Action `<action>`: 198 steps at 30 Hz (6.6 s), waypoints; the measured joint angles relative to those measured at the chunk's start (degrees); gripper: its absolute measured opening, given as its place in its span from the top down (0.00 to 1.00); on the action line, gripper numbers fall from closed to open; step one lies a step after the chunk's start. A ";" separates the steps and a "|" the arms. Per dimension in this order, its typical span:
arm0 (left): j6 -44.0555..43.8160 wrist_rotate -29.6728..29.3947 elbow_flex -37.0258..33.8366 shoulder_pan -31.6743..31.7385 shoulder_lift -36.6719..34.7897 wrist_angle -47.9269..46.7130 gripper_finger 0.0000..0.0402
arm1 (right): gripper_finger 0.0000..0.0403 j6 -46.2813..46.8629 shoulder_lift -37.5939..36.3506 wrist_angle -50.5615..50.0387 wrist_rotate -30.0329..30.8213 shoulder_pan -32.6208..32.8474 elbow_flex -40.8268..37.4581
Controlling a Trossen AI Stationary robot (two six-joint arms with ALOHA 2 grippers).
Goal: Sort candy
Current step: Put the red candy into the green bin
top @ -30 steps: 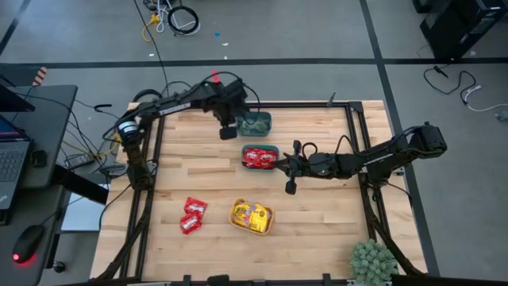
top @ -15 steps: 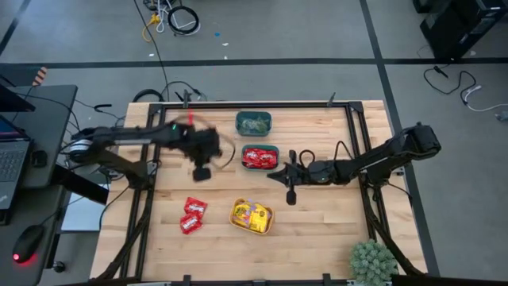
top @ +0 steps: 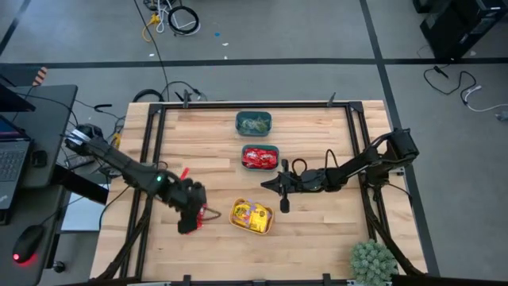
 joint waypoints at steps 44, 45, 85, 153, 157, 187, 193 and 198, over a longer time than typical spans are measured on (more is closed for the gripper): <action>11.40 -5.96 4.56 -6.88 20.58 0.58 0.49 | 0.95 -0.58 0.18 0.04 -1.34 0.02 1.26; 11.42 -6.31 4.56 -6.89 20.58 0.91 0.49 | 0.95 -0.59 0.18 0.04 -1.33 0.02 1.26; 12.74 -5.40 16.09 0.70 22.21 -11.35 1.00 | 0.95 -1.86 0.15 0.08 -0.99 0.65 1.25; 47.45 -3.08 26.66 40.78 27.76 12.65 0.82 | 0.96 -0.23 -12.84 -12.25 10.71 0.60 -2.55; 47.90 -4.86 22.07 37.81 23.81 13.11 0.98 | 0.99 -0.34 -12.78 -16.26 7.86 -1.45 -0.71; -1.77 -1.09 4.52 -6.01 9.48 -7.27 0.79 | 0.93 0.52 -12.78 -18.05 6.19 -0.42 0.28; -0.92 -0.76 4.52 -8.47 13.95 -8.59 0.68 | 0.93 0.52 -12.78 -18.19 6.19 -0.37 0.28; 1.50 -0.67 4.52 -9.10 18.32 -11.65 0.66 | 0.93 0.74 -12.78 -18.76 6.16 -0.37 0.28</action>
